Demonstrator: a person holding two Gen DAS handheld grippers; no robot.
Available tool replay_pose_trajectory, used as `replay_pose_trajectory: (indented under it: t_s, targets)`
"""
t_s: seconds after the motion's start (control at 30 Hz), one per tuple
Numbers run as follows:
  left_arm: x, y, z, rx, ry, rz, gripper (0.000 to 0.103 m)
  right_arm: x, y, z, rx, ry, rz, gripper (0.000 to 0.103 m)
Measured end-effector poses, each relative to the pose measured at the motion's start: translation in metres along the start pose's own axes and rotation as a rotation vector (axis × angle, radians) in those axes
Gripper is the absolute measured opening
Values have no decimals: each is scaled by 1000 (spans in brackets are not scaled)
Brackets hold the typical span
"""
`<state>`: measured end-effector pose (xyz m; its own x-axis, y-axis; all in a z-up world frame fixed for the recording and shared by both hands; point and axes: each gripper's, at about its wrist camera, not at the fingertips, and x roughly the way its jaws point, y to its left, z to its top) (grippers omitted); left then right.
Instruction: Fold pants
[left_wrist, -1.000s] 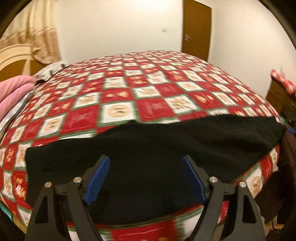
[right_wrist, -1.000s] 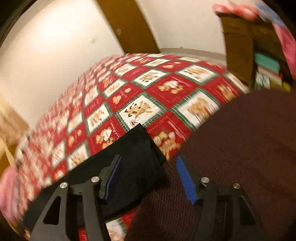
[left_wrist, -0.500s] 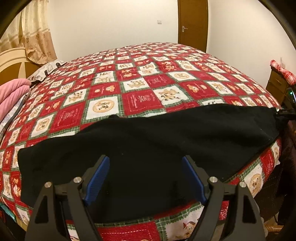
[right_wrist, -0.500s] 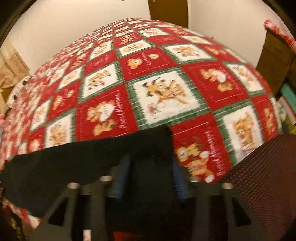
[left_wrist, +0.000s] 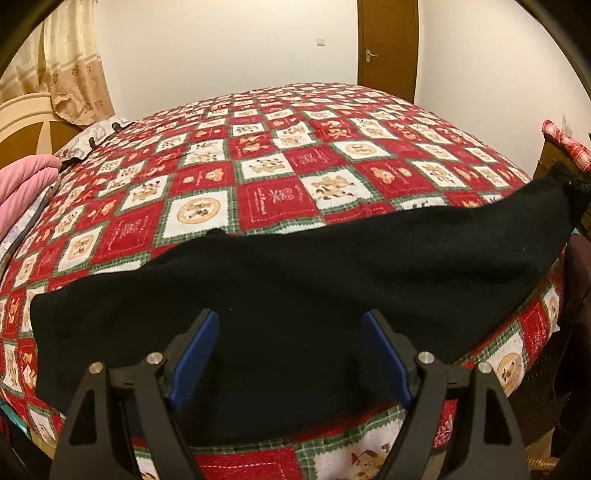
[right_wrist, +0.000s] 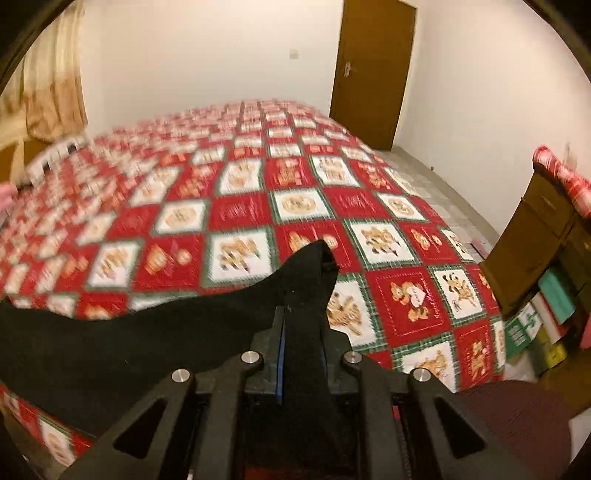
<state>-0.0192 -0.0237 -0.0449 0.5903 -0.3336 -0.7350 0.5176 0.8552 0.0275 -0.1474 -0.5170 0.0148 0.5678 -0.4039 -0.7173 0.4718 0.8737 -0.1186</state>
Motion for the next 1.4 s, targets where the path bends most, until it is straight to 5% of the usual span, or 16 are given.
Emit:
replay_pose_trajectory:
  t_s: [0.17,0.27,0.3,0.43,0.53,0.6,0.67,0.83,1.0,1.17,1.33,1.37,1.4]
  targets:
    - [12,-3,-10,-7,28,10,83,66,0,-27,-81,177,-66,18]
    - [21,-3,-18,-16,75,4,83,71,-5,-33,-75,167,-132,51]
    - [23,-3,-20,-19,81,4,83,69,-9,-32,-77,165,-198,74]
    - [21,-4,-21,-5,72,10,84,33,-26,-25,18,68,-377,78]
    - [14,-6,-20,1,35,16,84,-23,-3,-20,105,-94,-224,78]
    - [9,-11,-17,23,3,2,84,-45,26,-20,149,-131,-19,78]
    - [11,-18,-17,48,-4,-15,84,-55,70,-21,147,-133,168,78]
    - [20,-14,-27,53,30,-37,88,-37,199,-42,45,-50,403,78]
    - [14,16,-38,3,38,-24,92,0,260,-89,29,135,469,79]
    - [-4,61,-57,-96,54,-1,92,-25,282,-109,-108,91,351,79]
    - [-27,102,-48,-189,-45,24,92,-60,296,-80,-111,-34,518,76]
    - [-26,108,-44,-195,-59,41,92,-63,309,-72,-123,-53,544,72]
    - [-24,115,-39,-207,-70,77,92,-66,322,-63,-138,-68,572,58]
